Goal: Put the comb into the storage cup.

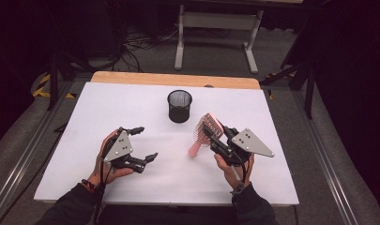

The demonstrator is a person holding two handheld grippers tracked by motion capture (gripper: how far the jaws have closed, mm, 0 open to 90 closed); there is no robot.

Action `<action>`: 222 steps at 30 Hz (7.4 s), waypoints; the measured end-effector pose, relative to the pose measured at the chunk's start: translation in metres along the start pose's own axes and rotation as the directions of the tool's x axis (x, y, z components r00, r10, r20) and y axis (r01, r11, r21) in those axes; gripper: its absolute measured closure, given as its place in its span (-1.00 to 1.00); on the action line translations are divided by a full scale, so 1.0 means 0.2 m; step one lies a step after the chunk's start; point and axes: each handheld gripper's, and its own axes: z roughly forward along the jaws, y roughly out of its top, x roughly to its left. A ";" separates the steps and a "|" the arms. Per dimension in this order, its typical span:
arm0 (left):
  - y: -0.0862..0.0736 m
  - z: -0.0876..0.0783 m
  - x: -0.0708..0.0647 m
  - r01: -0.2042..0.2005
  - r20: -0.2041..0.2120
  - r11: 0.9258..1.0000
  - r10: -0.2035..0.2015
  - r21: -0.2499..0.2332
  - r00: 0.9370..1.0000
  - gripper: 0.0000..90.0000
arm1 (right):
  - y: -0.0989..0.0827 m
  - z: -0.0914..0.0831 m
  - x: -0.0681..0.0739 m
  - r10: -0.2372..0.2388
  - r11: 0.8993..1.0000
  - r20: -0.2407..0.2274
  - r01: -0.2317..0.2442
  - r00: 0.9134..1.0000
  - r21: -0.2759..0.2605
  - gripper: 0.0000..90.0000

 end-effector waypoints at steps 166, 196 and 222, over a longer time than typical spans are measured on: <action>-0.30 -0.40 0.06 0.099 -0.042 0.995 -0.098 0.020 0.994 -0.83 | 0.11 0.90 -0.21 0.039 0.997 0.153 -0.048 0.987 0.055 0.42; -0.30 -0.39 0.06 0.098 -0.042 0.995 -0.097 0.026 0.994 -0.82 | 0.01 0.88 -0.23 0.061 0.993 0.151 -0.075 0.987 0.090 0.39; -0.30 -0.38 0.06 0.104 -0.034 0.994 -0.103 0.037 0.994 -0.82 | -0.07 0.81 -0.34 0.076 0.984 0.208 -0.107 0.975 0.145 0.24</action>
